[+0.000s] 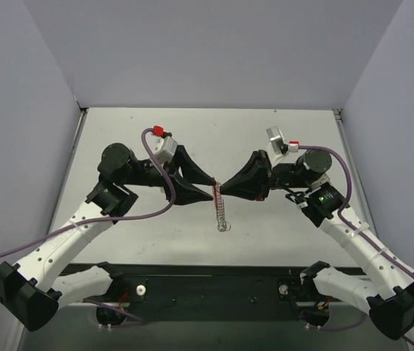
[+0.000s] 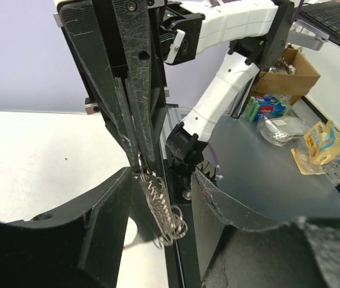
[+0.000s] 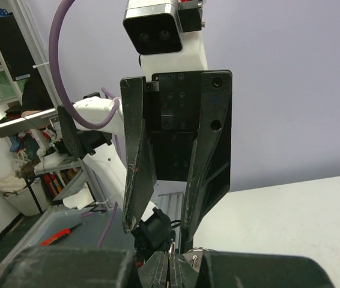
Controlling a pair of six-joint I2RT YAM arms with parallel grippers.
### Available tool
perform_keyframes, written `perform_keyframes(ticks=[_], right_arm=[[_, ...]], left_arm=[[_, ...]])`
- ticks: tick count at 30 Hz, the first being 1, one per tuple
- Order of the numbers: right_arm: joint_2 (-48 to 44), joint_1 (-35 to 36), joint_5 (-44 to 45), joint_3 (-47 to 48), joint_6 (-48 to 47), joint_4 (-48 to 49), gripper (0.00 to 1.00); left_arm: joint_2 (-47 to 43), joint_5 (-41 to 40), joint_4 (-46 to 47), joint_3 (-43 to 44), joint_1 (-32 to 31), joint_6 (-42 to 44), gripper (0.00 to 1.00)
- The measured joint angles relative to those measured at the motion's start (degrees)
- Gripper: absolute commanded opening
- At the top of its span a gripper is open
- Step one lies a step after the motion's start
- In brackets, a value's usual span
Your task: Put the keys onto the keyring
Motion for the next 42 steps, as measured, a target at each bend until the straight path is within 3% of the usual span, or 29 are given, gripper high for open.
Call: perform_keyframes(ticks=[4, 9, 13, 15, 17, 19, 23, 42], right_arm=[[0.02, 0.02, 0.0, 0.0, 0.17, 0.07, 0.0], [0.02, 0.07, -0.02, 0.0, 0.5, 0.13, 0.0], [0.0, -0.04, -0.2, 0.0, 0.87, 0.31, 0.0], [0.0, -0.04, -0.11, 0.0, 0.87, 0.31, 0.0], [0.0, -0.04, 0.04, 0.0, 0.87, 0.28, 0.0], [-0.04, -0.04, 0.31, 0.0, 0.9, 0.28, 0.0], [-0.2, 0.02, 0.79, 0.0, 0.94, 0.37, 0.0], [-1.27, 0.07, 1.57, -0.02, 1.09, 1.57, 0.0]], left_arm=[[0.83, -2.03, -2.34, 0.96, -1.16, 2.12, 0.46], [2.6, -4.85, -6.38, 3.15, -3.23, 5.55, 0.31], [2.91, -6.73, -9.51, 4.55, -3.98, 7.85, 0.27], [2.62, -7.5, -10.43, 4.61, -4.07, 8.52, 0.28], [2.38, -8.0, -10.88, 4.61, -4.2, 8.85, 0.36], [2.01, -8.94, -11.45, 4.61, -4.42, 9.64, 0.39], [1.38, -11.1, -13.05, 4.61, -4.79, 11.06, 0.32], [-1.49, -15.32, -15.06, 4.59, -4.59, 12.7, 0.35]])
